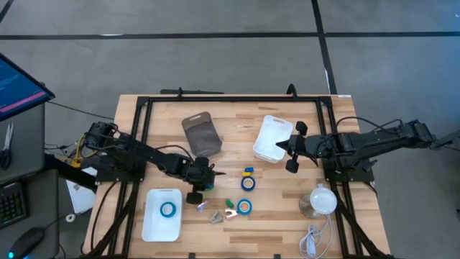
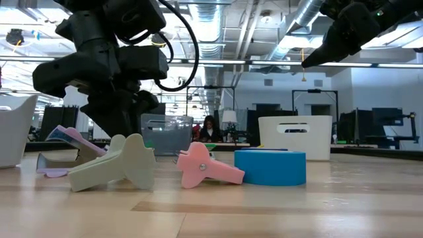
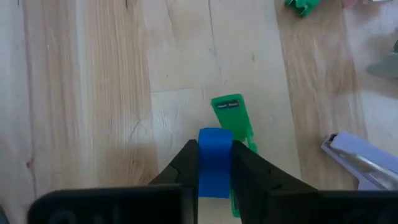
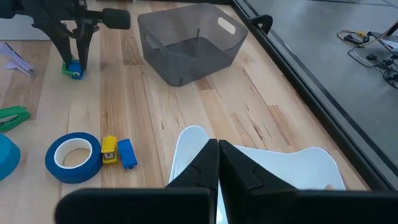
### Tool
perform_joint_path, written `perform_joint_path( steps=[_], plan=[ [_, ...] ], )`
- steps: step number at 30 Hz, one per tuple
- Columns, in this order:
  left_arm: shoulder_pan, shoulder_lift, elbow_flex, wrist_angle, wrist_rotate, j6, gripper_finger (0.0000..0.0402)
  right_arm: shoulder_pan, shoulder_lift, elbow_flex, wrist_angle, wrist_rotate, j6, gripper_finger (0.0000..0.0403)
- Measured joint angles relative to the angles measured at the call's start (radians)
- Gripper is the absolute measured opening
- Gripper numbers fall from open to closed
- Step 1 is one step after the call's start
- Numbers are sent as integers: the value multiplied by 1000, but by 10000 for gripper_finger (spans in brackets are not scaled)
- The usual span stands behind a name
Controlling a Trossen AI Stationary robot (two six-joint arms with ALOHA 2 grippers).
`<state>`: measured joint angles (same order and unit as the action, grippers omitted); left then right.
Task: Pick and place Stapler, Stapler remover, tape
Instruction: Put the blue stapler into the black bin
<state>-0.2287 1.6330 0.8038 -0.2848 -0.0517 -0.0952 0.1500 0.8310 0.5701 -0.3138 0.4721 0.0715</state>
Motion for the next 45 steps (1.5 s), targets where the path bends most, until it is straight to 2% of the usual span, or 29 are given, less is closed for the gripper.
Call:
perform_joint_path(
  steps=[4,12,19,23,32,36,40,45],
  plan=[
    [0,-34,-1,3,-14,1,76,0,0,0,0,0,0,0],
    [8,-144,0,0,-46,1,53,0,0,0,0,0,0,0],
    [64,-283,0,-20,-252,118,59,0,0,0,0,0,0,0],
    [150,-357,0,-21,-311,179,59,0,0,0,0,0,0,0],
    [394,-416,1,-34,-309,222,60,0,0,0,0,0,0,0],
    [486,-394,1,-40,-227,220,60,0,0,0,0,0,0,0],
    [540,-353,1,-45,-181,218,60,0,0,0,0,0,0,0],
    [567,-275,1,-67,-177,197,60,0,0,0,-1,0,0,0]
  ],
)
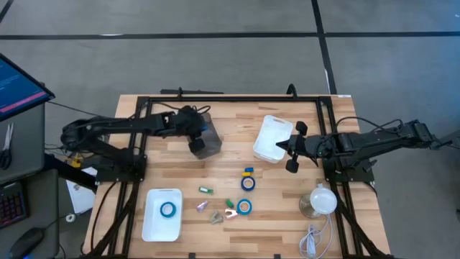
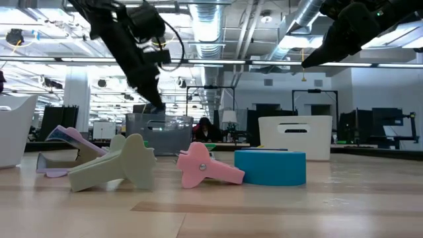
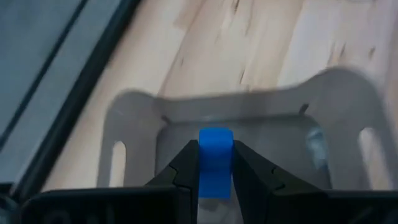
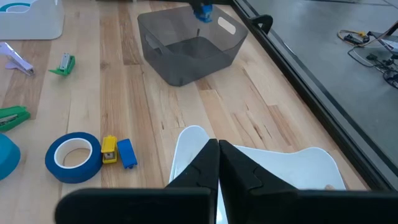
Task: Pick and place Stapler, Stapler remover, tape
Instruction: Put the blue stapler into the black bin
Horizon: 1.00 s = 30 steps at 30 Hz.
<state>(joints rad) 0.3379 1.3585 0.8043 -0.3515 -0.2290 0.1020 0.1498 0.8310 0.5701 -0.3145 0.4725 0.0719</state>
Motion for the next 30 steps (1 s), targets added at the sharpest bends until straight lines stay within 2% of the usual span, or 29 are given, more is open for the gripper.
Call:
perform_joint_path(
  steps=[4,11,22,30],
  plan=[
    [5,75,0,-7,44,-8,60,0,0,0,-2,0,0,0],
    [5,167,0,-7,46,-14,60,0,0,0,-5,0,0,0],
    [5,179,0,3,45,-34,62,0,0,0,-6,0,0,0],
    [5,179,0,11,43,-40,89,0,0,0,-7,0,0,0]
  ],
)
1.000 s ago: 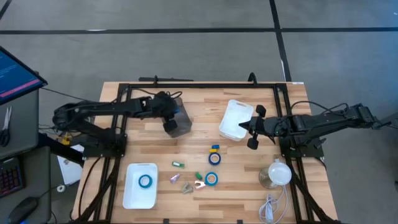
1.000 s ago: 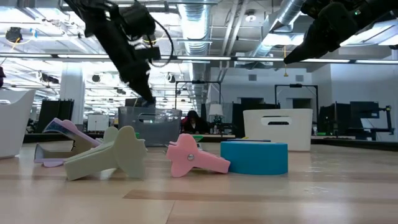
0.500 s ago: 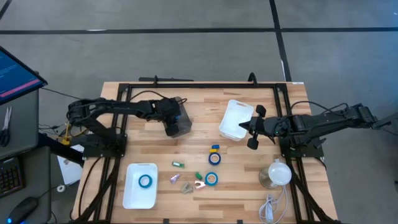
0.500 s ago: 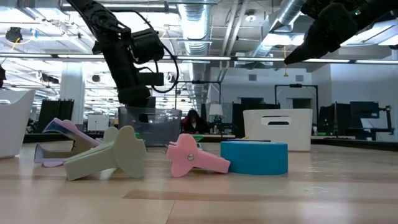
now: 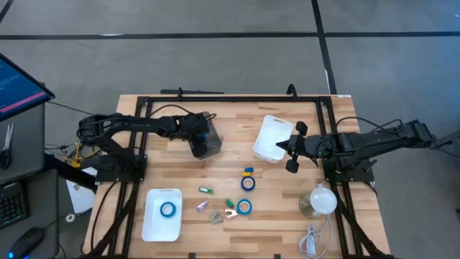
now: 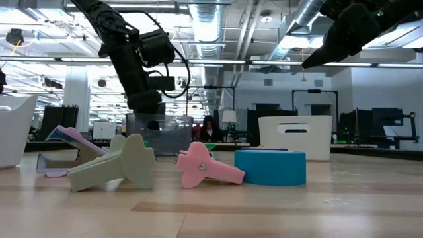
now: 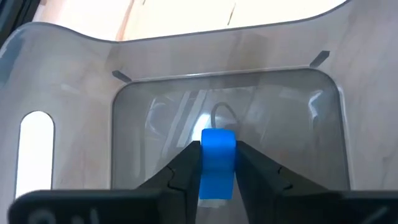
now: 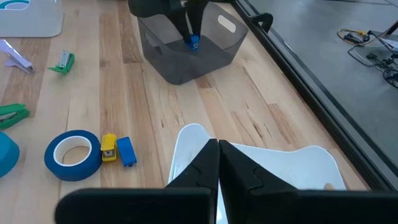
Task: Pick and place Stapler, Stapler remover, tape
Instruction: Put the blue stapler into the black bin, then put the purple stapler remover into the top white bin
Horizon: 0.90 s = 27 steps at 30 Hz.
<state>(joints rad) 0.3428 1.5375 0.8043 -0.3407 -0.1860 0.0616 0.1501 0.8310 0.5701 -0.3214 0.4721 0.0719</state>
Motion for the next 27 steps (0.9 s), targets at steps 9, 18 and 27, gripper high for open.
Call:
perform_joint_path(
  steps=[9,18,27],
  plan=[
    [0,0,0,8,0,11,99,0,0,0,0,0,0,0],
    [-16,-1,0,14,0,11,69,0,0,0,0,-1,9,0],
    [-94,-63,0,11,-1,12,4,0,0,0,3,-2,19,0]
  ],
)
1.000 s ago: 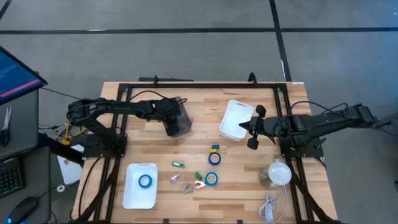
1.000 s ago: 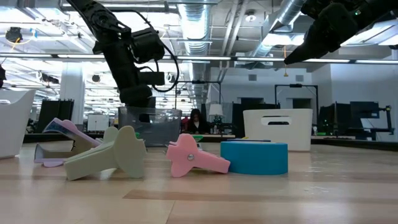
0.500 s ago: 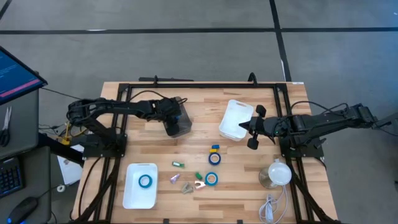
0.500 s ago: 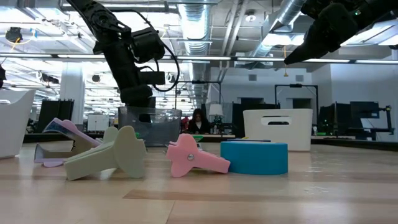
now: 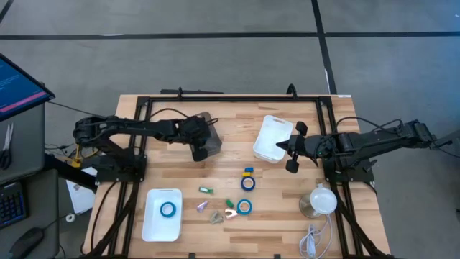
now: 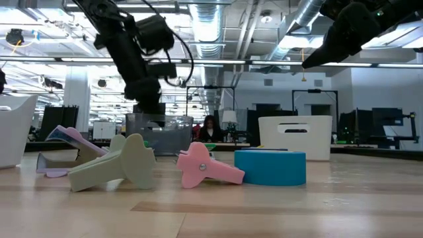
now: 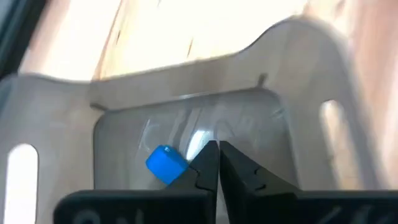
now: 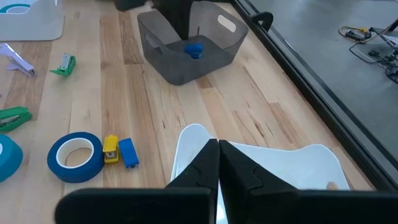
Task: Pick and place Stapler, Stapler remover, tape
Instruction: Put the purple stapler remover into the top white bin
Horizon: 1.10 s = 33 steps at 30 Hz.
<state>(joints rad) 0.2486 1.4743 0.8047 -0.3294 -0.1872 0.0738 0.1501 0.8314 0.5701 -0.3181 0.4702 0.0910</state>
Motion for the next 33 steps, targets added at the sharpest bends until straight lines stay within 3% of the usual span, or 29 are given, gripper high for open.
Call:
perform_joint_path(
  steps=[4,8,16,21,26,33],
  plan=[
    [-53,-90,0,-14,-88,-15,2,0,0,0,0,0,26,0],
    [-144,-204,1,-116,-218,-160,2,0,0,0,-11,0,49,0],
    [-390,-337,18,-296,-239,-554,2,-3,0,-3,-25,7,44,0],
    [-507,-284,120,-340,-235,-691,2,-9,0,-3,-25,8,42,0],
    [-560,-146,273,-517,-217,-821,2,-9,0,-3,-26,8,42,0],
    [-554,31,388,-668,26,-984,2,-9,0,-3,-26,7,42,0]
  ],
)
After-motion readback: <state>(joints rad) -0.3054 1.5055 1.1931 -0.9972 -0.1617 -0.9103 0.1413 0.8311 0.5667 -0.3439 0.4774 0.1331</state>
